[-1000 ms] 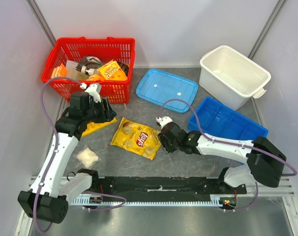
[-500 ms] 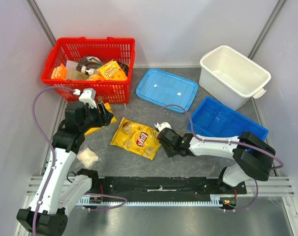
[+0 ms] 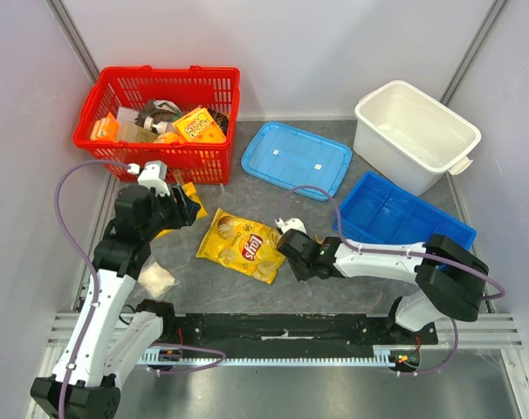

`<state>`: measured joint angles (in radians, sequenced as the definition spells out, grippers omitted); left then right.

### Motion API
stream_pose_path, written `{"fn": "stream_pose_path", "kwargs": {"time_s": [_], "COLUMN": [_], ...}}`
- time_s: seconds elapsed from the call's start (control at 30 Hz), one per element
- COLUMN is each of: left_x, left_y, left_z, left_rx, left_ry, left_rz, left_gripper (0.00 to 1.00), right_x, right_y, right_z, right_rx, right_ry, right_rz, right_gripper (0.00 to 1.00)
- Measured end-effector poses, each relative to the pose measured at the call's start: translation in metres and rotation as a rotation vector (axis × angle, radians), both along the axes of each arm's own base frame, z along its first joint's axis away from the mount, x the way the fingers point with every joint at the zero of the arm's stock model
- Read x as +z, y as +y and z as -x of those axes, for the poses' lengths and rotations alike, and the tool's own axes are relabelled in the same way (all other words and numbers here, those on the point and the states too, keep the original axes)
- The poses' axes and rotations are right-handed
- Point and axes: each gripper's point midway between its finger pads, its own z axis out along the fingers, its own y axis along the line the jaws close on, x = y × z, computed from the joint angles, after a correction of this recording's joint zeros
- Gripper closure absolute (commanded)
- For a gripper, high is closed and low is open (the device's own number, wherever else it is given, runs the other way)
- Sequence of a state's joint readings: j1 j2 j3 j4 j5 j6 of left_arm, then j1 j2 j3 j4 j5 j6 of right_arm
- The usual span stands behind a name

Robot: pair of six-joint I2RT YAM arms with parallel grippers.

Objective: Organize the chemistry lab equipment

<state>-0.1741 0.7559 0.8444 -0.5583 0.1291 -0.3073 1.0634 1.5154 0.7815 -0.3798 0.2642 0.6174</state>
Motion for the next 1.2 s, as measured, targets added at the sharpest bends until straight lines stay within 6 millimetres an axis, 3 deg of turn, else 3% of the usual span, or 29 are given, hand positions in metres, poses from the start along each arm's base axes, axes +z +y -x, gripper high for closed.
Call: {"fn": "stream_pose_path", "kwargs": {"time_s": [0.17, 0.37, 0.47, 0.63, 0.8, 0.93, 1.03, 1.13, 1.2], "left_x": [-0.002, 0.001, 0.002, 0.004, 0.006, 0.008, 0.008, 0.008, 0.008], "left_y": [-0.003, -0.006, -0.006, -0.007, -0.008, -0.009, -0.009, -0.01, -0.01], "left_z": [0.003, 0.004, 0.005, 0.006, 0.006, 0.005, 0.005, 0.006, 0.006], "left_rx": [-0.004, -0.015, -0.016, -0.018, -0.019, -0.021, -0.023, -0.027, -0.031], "left_ry": [-0.001, -0.01, -0.014, -0.021, -0.03, -0.038, -0.038, -0.037, -0.037], "left_rz": [0.023, 0.042, 0.048, 0.054, 0.061, 0.064, 0.065, 0.067, 0.068], "left_gripper": [0.42, 0.42, 0.42, 0.42, 0.42, 0.42, 0.42, 0.42, 0.42], "right_x": [0.027, 0.082, 0.105, 0.129, 0.133, 0.127, 0.113, 0.097, 0.085], "right_y": [-0.005, -0.011, -0.035, -0.107, -0.168, -0.193, -0.206, -0.206, -0.204], "right_z": [-0.003, -0.036, -0.07, -0.128, -0.157, -0.178, -0.189, -0.197, -0.202], "right_rx": [-0.073, -0.201, -0.33, -0.605, -0.789, -0.875, -0.917, -0.922, -0.921], "right_ry": [-0.009, -0.133, -0.201, -0.297, -0.327, -0.334, -0.314, -0.283, -0.26], "right_rz": [0.005, -0.042, -0.054, -0.03, -0.002, -0.006, 0.007, 0.018, 0.026], "right_gripper": [1.0, 1.0, 1.0, 1.0, 1.0, 1.0, 1.0, 0.99, 0.94]}}
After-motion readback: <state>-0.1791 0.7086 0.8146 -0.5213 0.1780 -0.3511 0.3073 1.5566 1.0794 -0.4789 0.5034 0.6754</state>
